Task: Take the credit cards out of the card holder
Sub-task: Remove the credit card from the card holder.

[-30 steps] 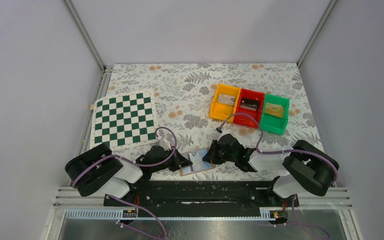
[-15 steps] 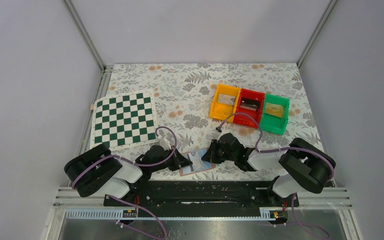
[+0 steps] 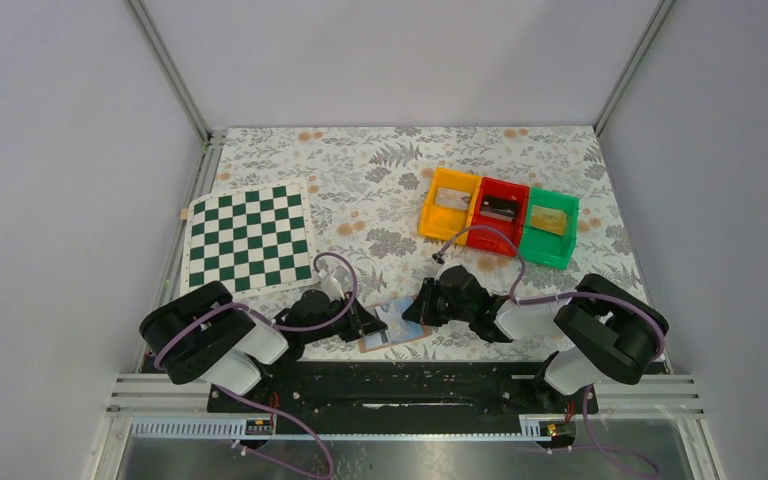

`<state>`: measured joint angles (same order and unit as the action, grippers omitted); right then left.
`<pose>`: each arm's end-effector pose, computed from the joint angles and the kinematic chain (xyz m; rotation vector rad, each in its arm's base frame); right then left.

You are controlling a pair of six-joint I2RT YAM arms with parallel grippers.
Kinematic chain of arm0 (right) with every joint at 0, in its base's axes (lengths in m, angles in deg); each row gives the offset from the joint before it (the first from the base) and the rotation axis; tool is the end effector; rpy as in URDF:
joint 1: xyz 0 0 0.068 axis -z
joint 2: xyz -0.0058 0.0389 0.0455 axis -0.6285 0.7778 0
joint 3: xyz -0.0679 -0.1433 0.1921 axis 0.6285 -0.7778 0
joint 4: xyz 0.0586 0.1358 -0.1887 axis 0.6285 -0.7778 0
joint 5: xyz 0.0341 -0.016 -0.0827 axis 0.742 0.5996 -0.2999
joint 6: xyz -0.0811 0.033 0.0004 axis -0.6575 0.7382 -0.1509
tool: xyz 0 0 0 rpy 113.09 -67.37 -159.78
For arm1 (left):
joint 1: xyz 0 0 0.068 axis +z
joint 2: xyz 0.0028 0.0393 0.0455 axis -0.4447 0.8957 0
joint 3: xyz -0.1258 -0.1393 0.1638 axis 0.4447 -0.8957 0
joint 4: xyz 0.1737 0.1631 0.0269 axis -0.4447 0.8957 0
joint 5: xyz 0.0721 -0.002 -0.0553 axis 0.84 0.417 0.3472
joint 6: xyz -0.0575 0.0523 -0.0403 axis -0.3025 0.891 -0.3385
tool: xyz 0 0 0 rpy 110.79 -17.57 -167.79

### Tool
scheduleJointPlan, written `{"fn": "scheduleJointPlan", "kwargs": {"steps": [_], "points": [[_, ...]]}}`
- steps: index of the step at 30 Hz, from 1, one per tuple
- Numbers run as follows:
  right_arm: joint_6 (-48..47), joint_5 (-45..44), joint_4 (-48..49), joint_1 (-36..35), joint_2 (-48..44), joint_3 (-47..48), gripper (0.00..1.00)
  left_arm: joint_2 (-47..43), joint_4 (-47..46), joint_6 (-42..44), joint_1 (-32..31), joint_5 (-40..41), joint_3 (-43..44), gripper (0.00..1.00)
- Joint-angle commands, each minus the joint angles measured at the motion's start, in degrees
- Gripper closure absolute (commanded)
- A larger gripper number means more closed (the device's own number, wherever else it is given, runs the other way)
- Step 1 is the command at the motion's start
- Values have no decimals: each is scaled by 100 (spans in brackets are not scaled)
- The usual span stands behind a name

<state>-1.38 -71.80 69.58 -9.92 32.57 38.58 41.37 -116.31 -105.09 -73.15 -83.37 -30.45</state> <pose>0.1755 0.2196 0.0989 -0.0813 2.3581 1.1170 0.1428 -0.1799 0.0801 -0.1777 2.3284 -1.3876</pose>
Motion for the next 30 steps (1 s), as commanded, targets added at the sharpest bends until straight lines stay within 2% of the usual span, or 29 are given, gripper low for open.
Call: {"fn": "scheduleJointPlan", "kwargs": {"steps": [1, 11, 14, 20, 23, 25, 28, 30], "points": [[-141, -307, -767, -6, 253, -205, 91, 20, -628, 38, -4, -80, 116, 100], [-175, -556, -1159, 339, -31, -305, 94, -768, 151, -205, 112, 424, -321, 100], [-204, -600, -1261, 411, -184, -350, 94, -1352, 1882, 54, 140, 588, 91, 100], [-340, -516, -1341, 488, -345, -311, 94, -2668, 3825, 392, 139, 964, 353, 100], [-657, -119, -1672, 501, -703, -68, 90, -3357, 4532, 620, 149, 995, 547, 100], [-932, -47, -2223, 505, -1149, 201, 87, -3712, 5060, 811, 156, 1015, 755, 100], [-1380, 107, -2924, 554, -1965, 600, 79, -4081, 5709, 1143, 188, 962, 1079, 100], [-1848, 398, -3609, 660, -2433, 990, 71, -4231, 5813, 1391, 189, 735, 1261, 100]]}}
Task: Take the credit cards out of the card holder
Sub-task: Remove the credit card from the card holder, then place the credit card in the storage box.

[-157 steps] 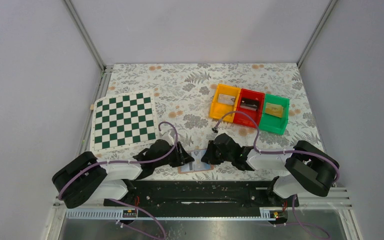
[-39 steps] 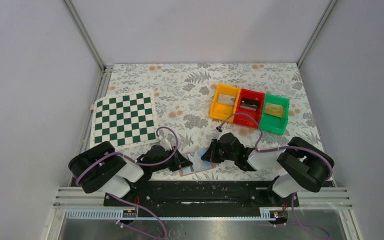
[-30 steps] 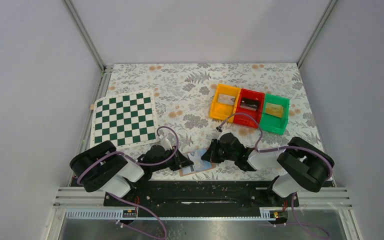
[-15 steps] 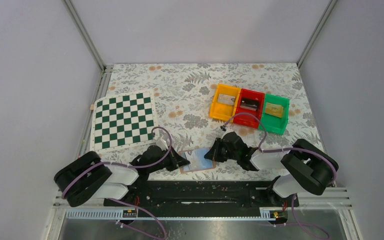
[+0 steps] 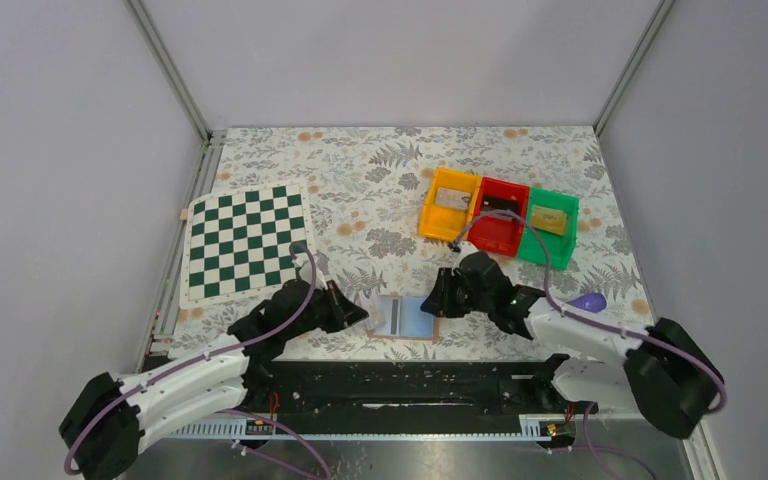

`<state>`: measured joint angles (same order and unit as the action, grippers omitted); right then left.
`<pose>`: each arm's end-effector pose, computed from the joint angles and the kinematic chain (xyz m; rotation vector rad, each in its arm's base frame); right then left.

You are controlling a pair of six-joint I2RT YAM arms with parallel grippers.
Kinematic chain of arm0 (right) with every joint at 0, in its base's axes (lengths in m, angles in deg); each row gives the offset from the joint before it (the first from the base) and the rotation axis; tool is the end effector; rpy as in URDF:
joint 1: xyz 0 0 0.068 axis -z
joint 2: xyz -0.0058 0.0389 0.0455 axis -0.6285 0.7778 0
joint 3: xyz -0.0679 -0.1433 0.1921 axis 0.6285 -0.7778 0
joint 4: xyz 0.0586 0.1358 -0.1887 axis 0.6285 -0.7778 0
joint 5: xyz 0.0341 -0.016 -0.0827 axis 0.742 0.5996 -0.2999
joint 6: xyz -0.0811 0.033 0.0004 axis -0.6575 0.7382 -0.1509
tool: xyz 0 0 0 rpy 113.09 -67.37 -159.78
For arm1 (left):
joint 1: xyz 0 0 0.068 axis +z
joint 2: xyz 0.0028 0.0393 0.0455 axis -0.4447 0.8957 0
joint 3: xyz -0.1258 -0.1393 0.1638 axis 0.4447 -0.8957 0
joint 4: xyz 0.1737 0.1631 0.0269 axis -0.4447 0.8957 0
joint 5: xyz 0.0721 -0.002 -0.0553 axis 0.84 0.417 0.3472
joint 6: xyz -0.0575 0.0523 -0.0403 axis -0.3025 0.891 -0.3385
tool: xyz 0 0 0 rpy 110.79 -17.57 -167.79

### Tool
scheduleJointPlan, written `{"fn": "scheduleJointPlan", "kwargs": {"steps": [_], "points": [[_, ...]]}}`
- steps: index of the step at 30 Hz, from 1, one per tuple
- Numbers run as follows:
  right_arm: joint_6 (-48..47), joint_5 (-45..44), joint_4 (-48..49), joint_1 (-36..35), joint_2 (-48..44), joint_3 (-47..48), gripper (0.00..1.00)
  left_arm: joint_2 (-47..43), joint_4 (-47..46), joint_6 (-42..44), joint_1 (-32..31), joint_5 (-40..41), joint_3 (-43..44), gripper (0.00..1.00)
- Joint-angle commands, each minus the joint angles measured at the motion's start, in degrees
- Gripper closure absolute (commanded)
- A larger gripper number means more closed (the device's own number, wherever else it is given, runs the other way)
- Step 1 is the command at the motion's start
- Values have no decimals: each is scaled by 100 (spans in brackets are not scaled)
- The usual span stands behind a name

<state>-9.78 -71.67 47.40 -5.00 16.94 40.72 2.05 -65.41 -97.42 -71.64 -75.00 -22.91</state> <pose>0.1761 0.1870 0.1299 -0.1464 2.3793 0.9601 0.1360 -0.1488 0.1378 -0.1653 2.3042 -1.1318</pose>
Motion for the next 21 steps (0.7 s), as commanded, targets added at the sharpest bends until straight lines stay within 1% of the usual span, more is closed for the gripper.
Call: {"fn": "scheduleJointPlan", "kwargs": {"steps": [1, 3, 4, 5, 7, 10, 12, 14, 16, 18, 21], "points": [[-1243, 465, -1720, 213, -1104, 1105, 69, -356, 721, 732, 36, -252, 581, 100], [-1678, 461, -2265, 297, -1490, 1526, 67, -429, 799, 876, 46, -472, 741, 100], [-1899, 595, -2435, 342, -1609, 1725, 66, -438, 828, 951, 36, -625, 814, 100], [-2149, 906, -2608, 384, -1664, 1934, 65, -424, 802, 1039, 45, -849, 879, 100], [-2504, 1117, -2949, 459, -1634, 2300, 65, -334, 712, 1207, 37, -1363, 995, 100], [-2937, 1803, -3297, 628, -1384, 2721, 62, -100, 673, 1408, 36, -2122, 1189, 100], [-3161, 2474, -3415, 720, -1201, 2903, 59, 34, 684, 1495, 37, -2463, 1272, 100], [-3416, 3093, -3627, 747, -942, 3129, 56, 89, 602, 1532, 39, -2688, 1282, 100], [-3611, 3436, -3781, 761, -712, 3293, 56, 129, 456, 1540, 36, -2958, 1262, 100], [-3681, 3747, -3761, 756, -523, 3318, 55, 183, 238, 1519, 39, -3236, 1239, 100], [-3786, 4611, -3698, 757, -131, 3351, 51, 268, 122, 1471, 40, -3344, 1226, 100]]}}
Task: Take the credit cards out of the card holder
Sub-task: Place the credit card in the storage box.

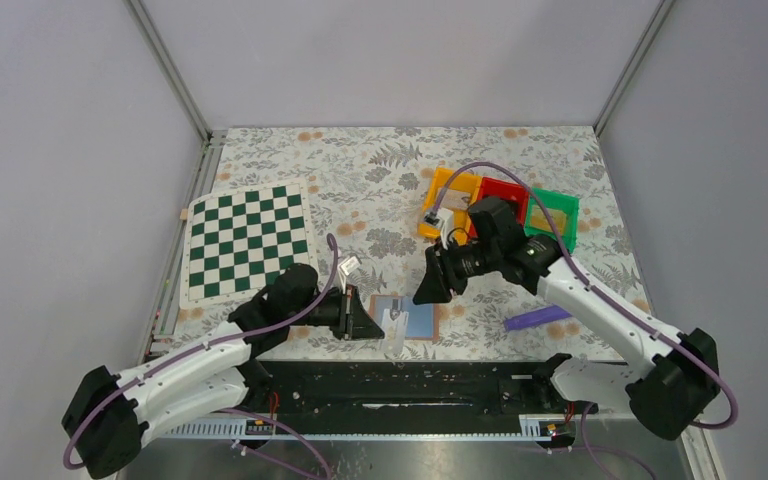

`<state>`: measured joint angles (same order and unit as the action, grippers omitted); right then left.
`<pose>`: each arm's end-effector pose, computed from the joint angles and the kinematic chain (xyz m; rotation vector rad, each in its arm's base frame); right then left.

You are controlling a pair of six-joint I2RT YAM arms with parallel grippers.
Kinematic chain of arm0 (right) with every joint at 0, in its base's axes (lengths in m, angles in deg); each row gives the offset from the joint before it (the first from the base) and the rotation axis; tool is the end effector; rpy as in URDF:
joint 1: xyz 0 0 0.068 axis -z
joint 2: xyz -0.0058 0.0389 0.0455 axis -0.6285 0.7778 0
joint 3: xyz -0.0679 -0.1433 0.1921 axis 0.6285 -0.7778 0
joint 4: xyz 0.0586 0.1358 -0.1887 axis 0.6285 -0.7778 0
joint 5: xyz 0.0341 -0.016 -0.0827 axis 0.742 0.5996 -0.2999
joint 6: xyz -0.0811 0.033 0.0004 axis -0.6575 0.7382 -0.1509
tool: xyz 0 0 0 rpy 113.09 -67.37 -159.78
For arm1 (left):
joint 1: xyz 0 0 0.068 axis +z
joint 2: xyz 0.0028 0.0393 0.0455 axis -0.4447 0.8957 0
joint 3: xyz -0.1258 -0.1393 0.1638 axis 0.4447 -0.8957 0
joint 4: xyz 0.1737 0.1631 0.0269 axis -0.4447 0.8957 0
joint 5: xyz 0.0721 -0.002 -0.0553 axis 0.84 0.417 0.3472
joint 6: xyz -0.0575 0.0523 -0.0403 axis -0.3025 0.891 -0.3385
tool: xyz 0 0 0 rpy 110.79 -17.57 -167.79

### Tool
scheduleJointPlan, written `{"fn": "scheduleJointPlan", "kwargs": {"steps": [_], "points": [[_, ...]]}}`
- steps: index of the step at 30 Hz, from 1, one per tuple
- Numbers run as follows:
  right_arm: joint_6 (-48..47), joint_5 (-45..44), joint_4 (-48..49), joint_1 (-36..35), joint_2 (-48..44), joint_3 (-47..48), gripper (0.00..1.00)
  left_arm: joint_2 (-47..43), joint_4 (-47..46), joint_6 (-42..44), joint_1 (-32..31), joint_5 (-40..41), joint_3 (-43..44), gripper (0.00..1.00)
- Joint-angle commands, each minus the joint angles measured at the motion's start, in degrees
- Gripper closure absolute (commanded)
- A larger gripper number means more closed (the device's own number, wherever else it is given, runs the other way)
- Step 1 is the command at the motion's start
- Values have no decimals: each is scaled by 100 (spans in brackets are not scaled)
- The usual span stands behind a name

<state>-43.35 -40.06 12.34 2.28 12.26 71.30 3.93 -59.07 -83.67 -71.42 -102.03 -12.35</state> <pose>0.1763 0.1945 0.2686 -0.9676 2.0704 1.2071 0.1167 -0.1767 0.1879 0.4542 2.2886 -1.4722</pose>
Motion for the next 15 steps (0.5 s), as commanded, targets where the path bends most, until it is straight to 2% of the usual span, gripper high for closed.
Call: {"fn": "scheduleJointPlan", "kwargs": {"steps": [1, 10, 15], "points": [[-378, 1679, -89, 25, 483, 289, 50, 115, -567, 76, 19, -696, 164, 100], [-353, 2009, 374, -1, 1257, 250, 47, 369, -1215, -249, 18, -1085, 84, 100], [-455, 2105, 347, -52, 1429, 234, 49, 431, -1226, -240, 16, -1112, 103, 100]]}}
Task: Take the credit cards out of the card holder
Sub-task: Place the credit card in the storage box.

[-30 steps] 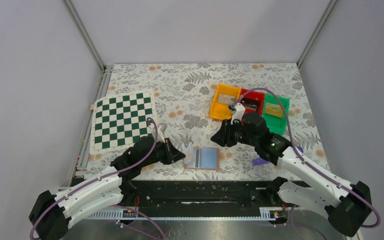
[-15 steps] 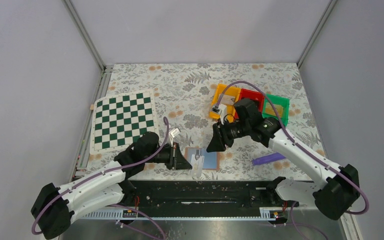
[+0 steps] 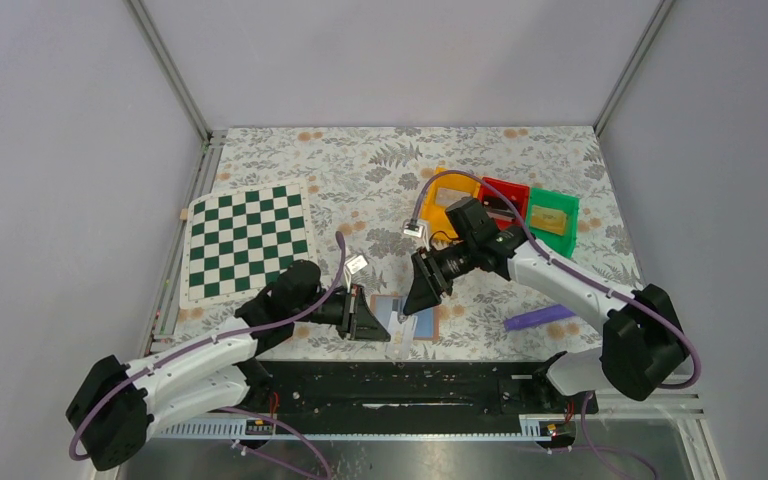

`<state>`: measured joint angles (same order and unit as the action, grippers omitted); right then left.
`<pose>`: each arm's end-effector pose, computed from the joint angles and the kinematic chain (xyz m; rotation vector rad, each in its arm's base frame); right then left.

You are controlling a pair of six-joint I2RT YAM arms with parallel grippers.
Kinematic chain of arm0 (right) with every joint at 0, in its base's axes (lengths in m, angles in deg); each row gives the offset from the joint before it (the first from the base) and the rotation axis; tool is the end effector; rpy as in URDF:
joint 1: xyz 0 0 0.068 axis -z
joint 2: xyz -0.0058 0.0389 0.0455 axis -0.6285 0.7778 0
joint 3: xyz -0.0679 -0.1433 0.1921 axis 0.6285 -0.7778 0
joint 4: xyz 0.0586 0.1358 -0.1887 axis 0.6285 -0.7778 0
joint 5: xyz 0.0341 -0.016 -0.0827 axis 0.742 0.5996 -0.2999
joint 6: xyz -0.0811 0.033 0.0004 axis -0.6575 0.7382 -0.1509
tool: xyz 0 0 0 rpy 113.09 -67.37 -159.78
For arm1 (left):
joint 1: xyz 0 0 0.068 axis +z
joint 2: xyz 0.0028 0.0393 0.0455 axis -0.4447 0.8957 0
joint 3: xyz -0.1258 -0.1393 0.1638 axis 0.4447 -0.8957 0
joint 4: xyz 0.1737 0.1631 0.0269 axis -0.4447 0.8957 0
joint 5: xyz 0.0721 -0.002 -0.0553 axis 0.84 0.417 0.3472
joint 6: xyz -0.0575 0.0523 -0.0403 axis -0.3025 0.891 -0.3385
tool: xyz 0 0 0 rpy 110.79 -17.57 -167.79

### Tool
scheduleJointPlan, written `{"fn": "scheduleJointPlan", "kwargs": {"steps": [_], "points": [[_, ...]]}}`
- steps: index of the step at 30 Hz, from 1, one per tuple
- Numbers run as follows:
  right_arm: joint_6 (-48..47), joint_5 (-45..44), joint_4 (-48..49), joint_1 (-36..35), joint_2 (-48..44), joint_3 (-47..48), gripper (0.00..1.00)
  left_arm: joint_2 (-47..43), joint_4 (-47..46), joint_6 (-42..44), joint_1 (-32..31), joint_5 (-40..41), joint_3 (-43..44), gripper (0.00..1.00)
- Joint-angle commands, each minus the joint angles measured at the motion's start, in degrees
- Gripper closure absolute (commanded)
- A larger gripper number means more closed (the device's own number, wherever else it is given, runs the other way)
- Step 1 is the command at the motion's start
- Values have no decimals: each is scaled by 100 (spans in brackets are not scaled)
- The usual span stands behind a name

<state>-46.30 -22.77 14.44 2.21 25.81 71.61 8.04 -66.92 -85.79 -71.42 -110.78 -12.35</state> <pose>0.1847 0.2201 0.2266 -1.1364 2.1266 1.5522 0.1149 -0.1882 0.1941 0.5582 2.2409 -1.6528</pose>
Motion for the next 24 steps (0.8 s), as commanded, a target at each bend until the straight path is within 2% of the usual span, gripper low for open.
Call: {"fn": "scheduleJointPlan", "kwargs": {"steps": [1, 5, 9, 13, 17, 24], "points": [[-172, 378, 127, -58, 91, 187, 51, 28, -445, -30, 19, -234, 99, 100], [-217, 463, 131, -63, 124, 120, 63, 119, -442, -12, 18, -256, 150, 100], [-241, 637, 132, -73, 177, 113, 65, 207, -479, -1, 15, -309, 165, 100], [-319, 536, -8, -93, 235, 155, 56, 143, -488, 3, 17, -337, 169, 100], [-343, 549, -68, -118, 342, 174, 54, 86, -436, 42, 10, -326, 207, 100], [-452, 597, -173, -249, 369, 157, 63, 101, -499, -1, 17, -283, 206, 100]]}}
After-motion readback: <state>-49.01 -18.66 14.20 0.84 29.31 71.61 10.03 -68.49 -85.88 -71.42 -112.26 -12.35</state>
